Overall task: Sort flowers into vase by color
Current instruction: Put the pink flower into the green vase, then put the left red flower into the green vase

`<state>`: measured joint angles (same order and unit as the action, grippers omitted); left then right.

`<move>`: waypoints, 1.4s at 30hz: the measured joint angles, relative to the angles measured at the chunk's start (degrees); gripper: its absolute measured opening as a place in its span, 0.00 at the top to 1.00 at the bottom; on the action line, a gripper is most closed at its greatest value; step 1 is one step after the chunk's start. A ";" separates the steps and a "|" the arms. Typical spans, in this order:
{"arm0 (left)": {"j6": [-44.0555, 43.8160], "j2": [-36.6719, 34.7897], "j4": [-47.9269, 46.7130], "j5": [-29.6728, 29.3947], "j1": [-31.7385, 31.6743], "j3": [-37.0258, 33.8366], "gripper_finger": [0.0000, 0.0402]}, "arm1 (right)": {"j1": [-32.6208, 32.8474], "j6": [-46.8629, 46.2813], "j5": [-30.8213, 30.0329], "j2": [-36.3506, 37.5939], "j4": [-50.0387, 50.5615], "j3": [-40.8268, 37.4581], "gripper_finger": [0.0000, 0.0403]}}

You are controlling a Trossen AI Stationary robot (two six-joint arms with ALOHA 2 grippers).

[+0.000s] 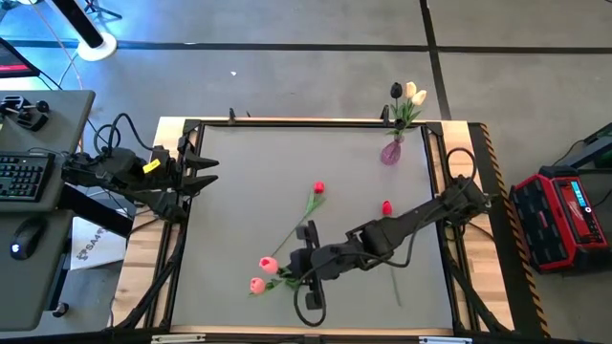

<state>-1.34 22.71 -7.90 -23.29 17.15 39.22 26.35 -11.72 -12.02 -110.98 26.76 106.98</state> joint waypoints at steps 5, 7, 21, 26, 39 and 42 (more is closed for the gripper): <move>0.02 0.01 0.00 0.02 0.00 0.00 0.59 | -0.18 -0.28 0.17 -0.10 -0.15 0.00 0.84; 0.02 0.01 0.00 0.02 0.00 0.00 0.59 | -0.11 -0.76 0.21 -0.78 0.37 0.00 0.79; 0.00 0.01 0.00 0.02 0.00 0.00 0.59 | -0.06 -3.22 -2.32 0.78 2.10 -0.04 0.68; 0.01 0.01 0.00 0.01 0.00 0.00 0.59 | 0.21 -3.44 -2.31 1.53 2.87 -0.04 0.68; 0.01 -0.01 -0.01 0.01 0.01 0.00 0.59 | -0.56 -3.71 -1.89 3.03 1.22 -0.04 0.68; 0.00 0.01 0.00 0.00 0.00 0.00 0.59 | -1.27 -3.26 -1.56 4.42 1.08 -0.04 0.68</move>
<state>-1.34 22.72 -7.90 -23.28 17.15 39.22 25.08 -14.98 -13.58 -106.56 27.84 106.94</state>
